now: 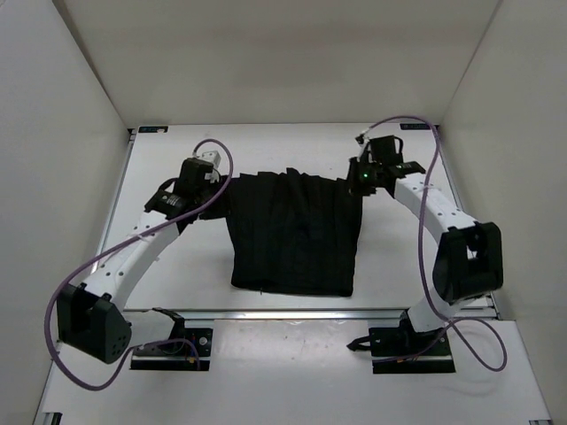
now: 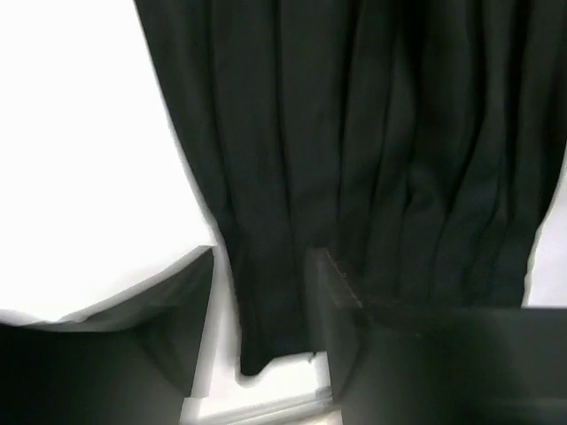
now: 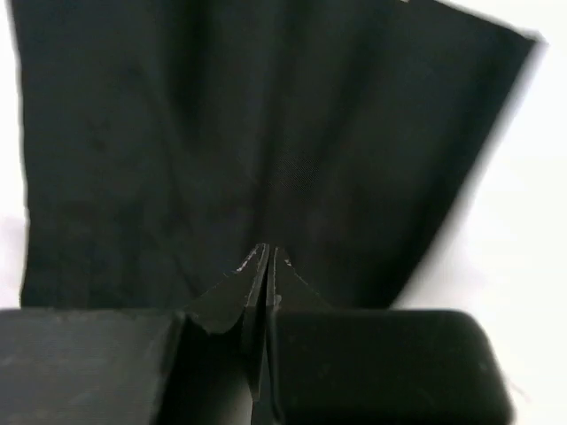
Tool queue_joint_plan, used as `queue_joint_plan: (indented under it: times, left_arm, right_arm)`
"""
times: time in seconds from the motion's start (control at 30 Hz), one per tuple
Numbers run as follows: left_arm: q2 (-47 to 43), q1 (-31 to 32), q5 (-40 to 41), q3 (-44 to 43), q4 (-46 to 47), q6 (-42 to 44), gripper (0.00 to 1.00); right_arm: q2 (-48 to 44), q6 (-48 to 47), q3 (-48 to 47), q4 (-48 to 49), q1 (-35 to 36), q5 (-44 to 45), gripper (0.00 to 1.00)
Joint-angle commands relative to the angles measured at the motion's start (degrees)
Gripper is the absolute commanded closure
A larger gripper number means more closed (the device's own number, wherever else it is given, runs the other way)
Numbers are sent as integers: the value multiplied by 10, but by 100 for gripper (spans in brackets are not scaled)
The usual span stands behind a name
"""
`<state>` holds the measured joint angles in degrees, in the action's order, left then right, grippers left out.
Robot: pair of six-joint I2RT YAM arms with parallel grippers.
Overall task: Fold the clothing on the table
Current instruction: Flatten the skirt out
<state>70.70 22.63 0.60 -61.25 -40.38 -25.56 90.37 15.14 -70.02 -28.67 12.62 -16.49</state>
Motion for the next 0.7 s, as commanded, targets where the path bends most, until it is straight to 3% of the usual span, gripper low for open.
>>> queue_joint_plan:
  times: [0.0,0.07,0.23,0.43,0.67]
  left_arm:
    - [51,-1,0,0,97,53,53]
    - [73,3,-4,18,175,31,81]
    - [178,41,26,38,305,-32,99]
    - [329,32,-3,-31,289,-61,100]
    - [407,3,-3,-75,232,-69,100]
  right_arm:
    - [73,-10,-45,27,35,-13,100]
    - [114,-5,-66,40,43,-21,100]
    - [212,15,-129,50,54,-26,100]
    - [283,2,-165,27,63,22,100]
    - [282,5,-124,25,30,36,100]
